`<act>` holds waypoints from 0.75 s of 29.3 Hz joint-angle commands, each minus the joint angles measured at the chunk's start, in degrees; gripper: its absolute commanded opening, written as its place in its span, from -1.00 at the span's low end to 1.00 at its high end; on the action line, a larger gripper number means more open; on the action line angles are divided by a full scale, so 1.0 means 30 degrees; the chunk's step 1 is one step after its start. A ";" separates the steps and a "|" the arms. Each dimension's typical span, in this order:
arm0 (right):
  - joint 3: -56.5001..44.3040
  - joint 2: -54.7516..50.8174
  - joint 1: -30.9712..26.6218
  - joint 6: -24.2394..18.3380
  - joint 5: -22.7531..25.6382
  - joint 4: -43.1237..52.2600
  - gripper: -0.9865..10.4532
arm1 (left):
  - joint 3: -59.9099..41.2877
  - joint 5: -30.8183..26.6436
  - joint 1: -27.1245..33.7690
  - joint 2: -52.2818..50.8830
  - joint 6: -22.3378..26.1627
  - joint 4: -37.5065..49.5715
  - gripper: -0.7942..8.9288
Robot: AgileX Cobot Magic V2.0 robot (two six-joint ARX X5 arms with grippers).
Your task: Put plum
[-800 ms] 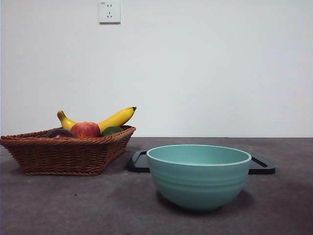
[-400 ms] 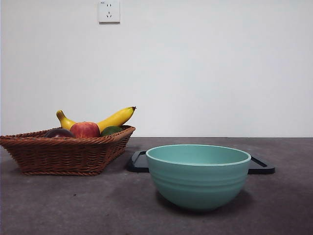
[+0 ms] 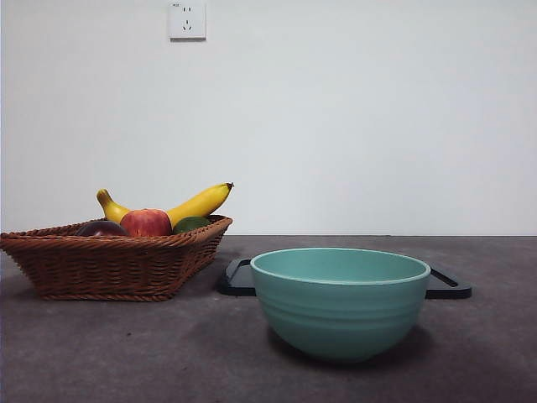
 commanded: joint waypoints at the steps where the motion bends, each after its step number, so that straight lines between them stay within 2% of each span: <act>1: 0.1610 0.1610 -0.0007 -0.1275 -0.0969 -0.0801 -0.82 | 0.1596 0.1617 0.0000 0.1800 0.1523 -0.0619 -0.82; 5: 0.4095 0.4605 0.0000 -0.2419 -0.2747 -0.2550 -0.82 | 0.3832 0.4218 -0.0036 0.4656 0.2601 -0.1552 -0.82; 9: 0.6411 0.7424 0.0036 -0.3461 -0.4590 -0.4299 -0.82 | 0.5829 0.6025 -0.0335 0.7118 0.4022 -0.3184 -0.82; 12: 0.8007 0.9245 0.0138 -0.4277 -0.5734 -0.5523 -0.82 | 0.7133 0.6433 -0.0823 0.8575 0.5158 -0.4648 -0.82; 17: 1.0207 1.1708 0.1049 -0.5537 -0.6280 -0.7934 -0.82 | 0.9289 0.6564 -0.1690 1.0688 0.7468 -0.8109 -0.82; 22: 1.1606 1.3457 0.3410 -0.7155 -0.6280 -1.1264 -0.82 | 1.1052 0.6572 -0.3075 1.1723 0.8568 -1.0280 -0.82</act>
